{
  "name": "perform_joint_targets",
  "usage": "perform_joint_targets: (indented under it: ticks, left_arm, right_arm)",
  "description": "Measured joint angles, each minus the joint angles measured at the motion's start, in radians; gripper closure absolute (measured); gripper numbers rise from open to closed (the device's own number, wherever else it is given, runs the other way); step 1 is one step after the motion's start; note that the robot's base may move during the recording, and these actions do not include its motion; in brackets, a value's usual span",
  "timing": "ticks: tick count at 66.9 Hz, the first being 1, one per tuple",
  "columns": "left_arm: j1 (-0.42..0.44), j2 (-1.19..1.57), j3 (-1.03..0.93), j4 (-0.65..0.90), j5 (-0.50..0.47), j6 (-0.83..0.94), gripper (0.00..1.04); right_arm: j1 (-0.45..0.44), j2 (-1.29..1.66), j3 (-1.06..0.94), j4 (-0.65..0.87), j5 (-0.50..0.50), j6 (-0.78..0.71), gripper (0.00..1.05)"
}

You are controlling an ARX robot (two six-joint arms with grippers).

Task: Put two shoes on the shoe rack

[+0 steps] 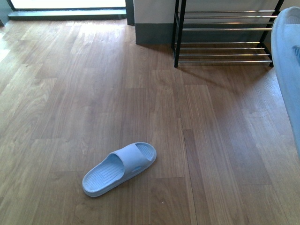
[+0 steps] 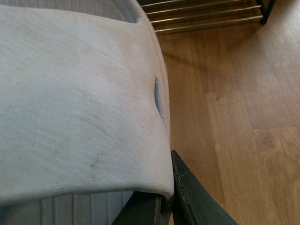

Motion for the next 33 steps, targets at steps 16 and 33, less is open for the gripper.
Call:
perform_joint_targets:
  ticks: [16, 33]
  left_arm:
    - [-0.013, 1.01, 0.248, 0.534, 0.297, 0.4, 0.09]
    - [-0.149, 1.602, 0.548, 0.586, 0.505, 0.56, 0.09]
  right_arm:
    - [0.0, 0.0, 0.0, 0.0, 0.0, 0.0, 1.03]
    - [0.0, 0.0, 0.0, 0.0, 0.0, 0.0, 1.03]
